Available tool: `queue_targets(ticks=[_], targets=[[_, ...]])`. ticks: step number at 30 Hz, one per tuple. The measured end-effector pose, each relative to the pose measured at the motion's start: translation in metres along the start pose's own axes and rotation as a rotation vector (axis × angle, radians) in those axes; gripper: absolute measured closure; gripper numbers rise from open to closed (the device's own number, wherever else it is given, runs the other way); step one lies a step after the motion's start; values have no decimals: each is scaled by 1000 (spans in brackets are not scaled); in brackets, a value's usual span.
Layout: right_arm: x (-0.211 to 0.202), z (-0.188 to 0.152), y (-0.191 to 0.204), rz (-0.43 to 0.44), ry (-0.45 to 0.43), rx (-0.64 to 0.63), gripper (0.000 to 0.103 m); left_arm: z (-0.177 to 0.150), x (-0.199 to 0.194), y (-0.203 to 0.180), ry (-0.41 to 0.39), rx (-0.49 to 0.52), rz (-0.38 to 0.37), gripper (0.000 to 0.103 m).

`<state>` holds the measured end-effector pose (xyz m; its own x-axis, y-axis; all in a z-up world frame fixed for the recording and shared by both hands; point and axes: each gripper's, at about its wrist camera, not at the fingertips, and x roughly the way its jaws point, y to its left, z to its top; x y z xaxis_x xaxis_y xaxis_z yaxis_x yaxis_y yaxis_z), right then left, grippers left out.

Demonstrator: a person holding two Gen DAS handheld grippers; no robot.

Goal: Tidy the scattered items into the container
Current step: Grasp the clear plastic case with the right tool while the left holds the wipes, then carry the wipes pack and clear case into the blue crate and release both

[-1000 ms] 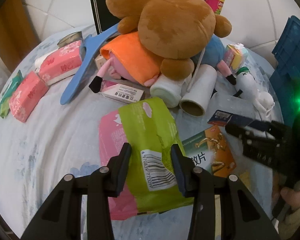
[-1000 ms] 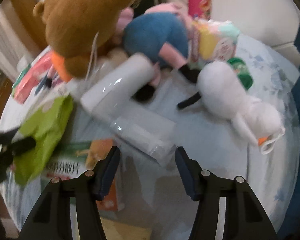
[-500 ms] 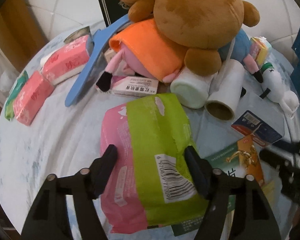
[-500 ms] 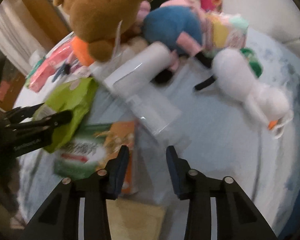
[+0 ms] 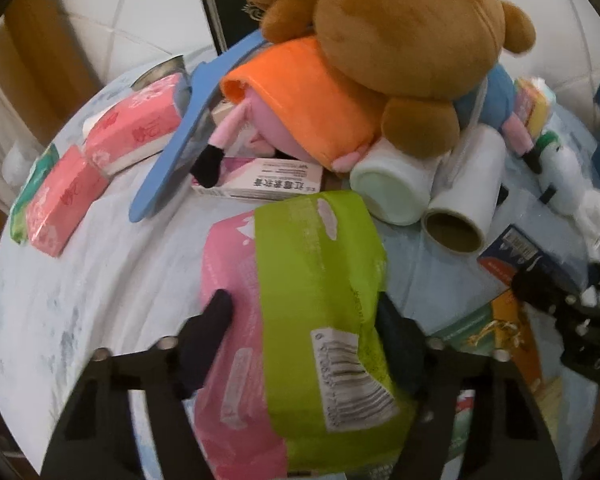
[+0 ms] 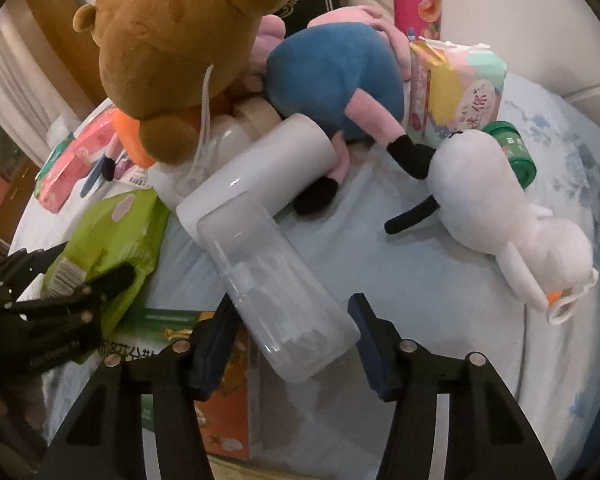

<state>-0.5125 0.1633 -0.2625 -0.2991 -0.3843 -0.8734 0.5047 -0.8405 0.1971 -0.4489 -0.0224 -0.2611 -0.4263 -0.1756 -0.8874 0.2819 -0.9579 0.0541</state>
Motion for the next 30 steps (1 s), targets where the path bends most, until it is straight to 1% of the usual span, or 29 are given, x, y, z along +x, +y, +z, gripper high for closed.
queue_targets(ticks=[2, 4, 5, 8, 10, 14, 22, 30], targets=[[-6, -3, 2, -7, -7, 0, 56, -2, -11, -1, -9, 6, -4, 57], [-16, -4, 1, -1, -26, 19, 62, -4, -20, 1, -7, 0, -22, 63], [-23, -4, 1, 4, -36, 28, 65, -5, -23, 3, -2, -6, -33, 64], [-40, -1, 8, 1, -58, 25, 69, -13, -37, 11, -7, -20, -41, 65], [-46, 1, 18, -1, -71, 20, 69, -16, -49, 16, -20, -28, -43, 65], [-62, -2, 37, 4, -95, 3, 70, -23, -77, 25, -68, -34, -36, 65], [-93, -11, 76, -6, -145, -35, 70, -35, -128, 37, -156, -28, -58, 65], [-142, -18, 113, -36, -234, -69, 70, -46, -175, 48, -237, -11, -85, 65]])
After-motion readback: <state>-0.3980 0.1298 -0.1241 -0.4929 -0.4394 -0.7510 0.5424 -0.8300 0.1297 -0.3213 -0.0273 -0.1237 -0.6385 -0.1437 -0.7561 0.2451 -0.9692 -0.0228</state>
